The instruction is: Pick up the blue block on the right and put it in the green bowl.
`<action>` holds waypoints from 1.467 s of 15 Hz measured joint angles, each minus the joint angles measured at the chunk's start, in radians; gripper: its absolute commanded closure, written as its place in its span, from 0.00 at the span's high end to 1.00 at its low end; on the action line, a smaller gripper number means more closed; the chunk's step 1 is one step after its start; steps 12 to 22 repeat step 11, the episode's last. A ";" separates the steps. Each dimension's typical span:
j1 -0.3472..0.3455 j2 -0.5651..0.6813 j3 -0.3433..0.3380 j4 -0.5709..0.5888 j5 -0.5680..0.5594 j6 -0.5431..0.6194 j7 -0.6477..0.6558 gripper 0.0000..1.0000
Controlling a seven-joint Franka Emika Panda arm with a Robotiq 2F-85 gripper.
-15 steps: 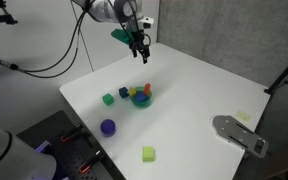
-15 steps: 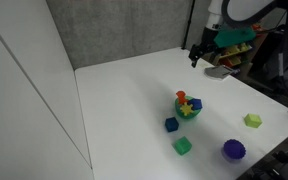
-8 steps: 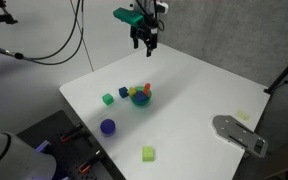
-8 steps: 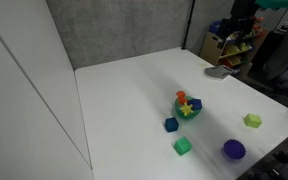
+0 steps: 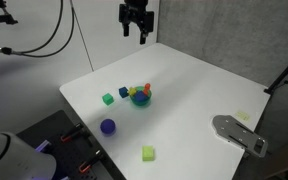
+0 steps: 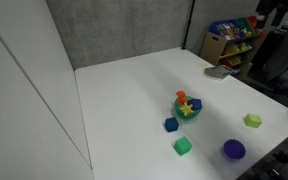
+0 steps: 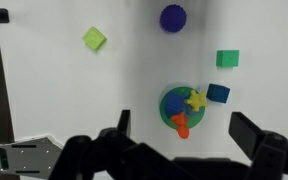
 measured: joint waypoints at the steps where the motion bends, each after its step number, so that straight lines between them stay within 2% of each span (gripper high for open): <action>1: 0.000 -0.020 0.003 -0.008 -0.010 -0.005 0.001 1.00; 11: 0.020 -0.146 0.056 -0.165 -0.024 0.031 0.002 1.00; 22: 0.020 -0.146 0.056 -0.165 -0.024 0.031 0.002 1.00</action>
